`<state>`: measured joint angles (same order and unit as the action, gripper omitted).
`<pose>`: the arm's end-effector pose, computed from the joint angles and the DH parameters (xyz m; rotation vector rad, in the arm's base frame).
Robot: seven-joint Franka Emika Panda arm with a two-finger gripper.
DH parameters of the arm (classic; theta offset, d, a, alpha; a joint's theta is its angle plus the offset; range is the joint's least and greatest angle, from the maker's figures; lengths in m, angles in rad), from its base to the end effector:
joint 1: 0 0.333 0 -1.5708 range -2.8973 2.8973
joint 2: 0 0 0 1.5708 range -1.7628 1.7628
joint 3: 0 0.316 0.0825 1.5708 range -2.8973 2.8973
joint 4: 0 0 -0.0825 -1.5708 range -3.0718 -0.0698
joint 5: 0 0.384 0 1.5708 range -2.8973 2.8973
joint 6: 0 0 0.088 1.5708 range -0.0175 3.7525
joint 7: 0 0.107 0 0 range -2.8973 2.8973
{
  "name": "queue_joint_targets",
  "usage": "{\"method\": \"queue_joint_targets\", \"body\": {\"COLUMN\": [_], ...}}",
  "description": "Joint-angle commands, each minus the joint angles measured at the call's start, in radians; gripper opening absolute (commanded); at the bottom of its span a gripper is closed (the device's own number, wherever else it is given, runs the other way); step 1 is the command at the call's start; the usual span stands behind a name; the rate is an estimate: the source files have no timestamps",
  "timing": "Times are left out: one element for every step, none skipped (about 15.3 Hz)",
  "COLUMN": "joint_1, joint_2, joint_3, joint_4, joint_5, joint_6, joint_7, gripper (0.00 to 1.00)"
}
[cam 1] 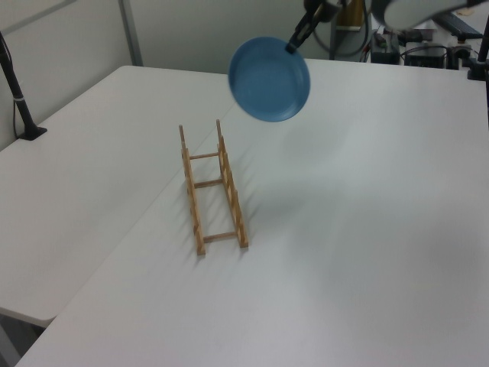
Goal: Place plate in plate rack
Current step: 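Lift the plate upright and carry it toward the wooden rack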
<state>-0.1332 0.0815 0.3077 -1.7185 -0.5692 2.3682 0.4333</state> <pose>0.6246 0.0965 0.5955 2.6943 0.0384 0.9520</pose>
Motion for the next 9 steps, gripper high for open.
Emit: {"method": "queue_joint_targets", "body": {"joint_1": [0.047, 0.067, 0.084, 0.101, 0.116, 0.142, 0.161, 0.179, 0.207], "joint_2": [0.040, 0.050, 0.053, 0.064, 0.072, 0.083, 0.093, 0.112, 0.139], "joint_3": [0.063, 0.071, 0.073, 0.073, 0.073, 0.073, 0.071, 0.073, 0.071], "joint_4": [0.003, 0.003, 0.003, 0.003, 0.003, 0.005, 0.016, 0.032, 0.054], "joint_5": [-0.329, -0.418, -0.495, -0.558, -0.605, -0.641, -0.670, -0.699, -0.731], "joint_6": [0.022, 0.020, 0.019, 0.016, 0.013, 0.006, 0.000, -0.024, -0.064], "joint_7": [0.347, 0.431, 0.509, 0.580, 0.637, 0.683, 0.726, 0.764, 0.801], "gripper": [0.00, 0.00, 0.00, 0.00, 0.00, 0.00, 0.00, 0.00, 0.00]}}
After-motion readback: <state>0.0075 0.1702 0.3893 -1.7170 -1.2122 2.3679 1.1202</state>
